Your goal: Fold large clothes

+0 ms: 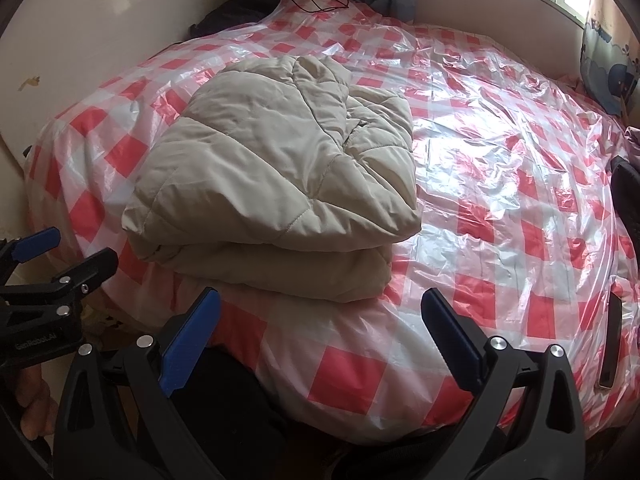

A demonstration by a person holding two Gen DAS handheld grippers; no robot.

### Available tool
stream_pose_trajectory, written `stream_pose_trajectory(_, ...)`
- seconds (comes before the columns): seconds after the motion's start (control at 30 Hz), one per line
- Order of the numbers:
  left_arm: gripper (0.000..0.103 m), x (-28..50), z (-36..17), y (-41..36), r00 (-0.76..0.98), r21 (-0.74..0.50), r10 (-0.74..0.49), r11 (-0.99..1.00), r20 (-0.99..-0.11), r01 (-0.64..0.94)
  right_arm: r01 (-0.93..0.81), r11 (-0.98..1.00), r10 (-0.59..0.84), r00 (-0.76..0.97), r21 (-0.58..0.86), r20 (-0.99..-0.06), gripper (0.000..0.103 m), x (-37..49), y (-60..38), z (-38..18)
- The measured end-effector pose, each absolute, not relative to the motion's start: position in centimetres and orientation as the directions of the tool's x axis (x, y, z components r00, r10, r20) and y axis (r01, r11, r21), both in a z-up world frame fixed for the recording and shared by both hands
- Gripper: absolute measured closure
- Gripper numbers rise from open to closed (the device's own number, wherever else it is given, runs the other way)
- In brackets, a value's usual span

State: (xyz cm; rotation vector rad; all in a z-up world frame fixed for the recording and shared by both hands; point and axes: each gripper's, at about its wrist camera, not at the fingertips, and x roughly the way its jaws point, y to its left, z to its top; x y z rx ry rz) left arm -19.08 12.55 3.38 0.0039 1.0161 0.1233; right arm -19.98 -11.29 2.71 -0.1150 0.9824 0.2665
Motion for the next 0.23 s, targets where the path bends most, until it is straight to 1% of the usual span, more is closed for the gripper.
stream_pose_trajectory(0.13, 0.007, -18.6, 2.78, 12.58, 0.491, 0.106, 0.147, 0.988, -0.859, -0.111, -0.275, 0.961, 0.169, 0.529, 0.02, -0.832, 0.006, -20.19, -11.1, 2.87)
stream_pose_trajectory(0.23, 0.007, -18.88, 2.85, 12.44, 0.496, 0.105, 0.143, 0.989, -0.857, -0.104, -0.271, 0.962, 0.17, 0.528, 0.025, -0.832, 0.006, -20.24, -11.15, 2.9)
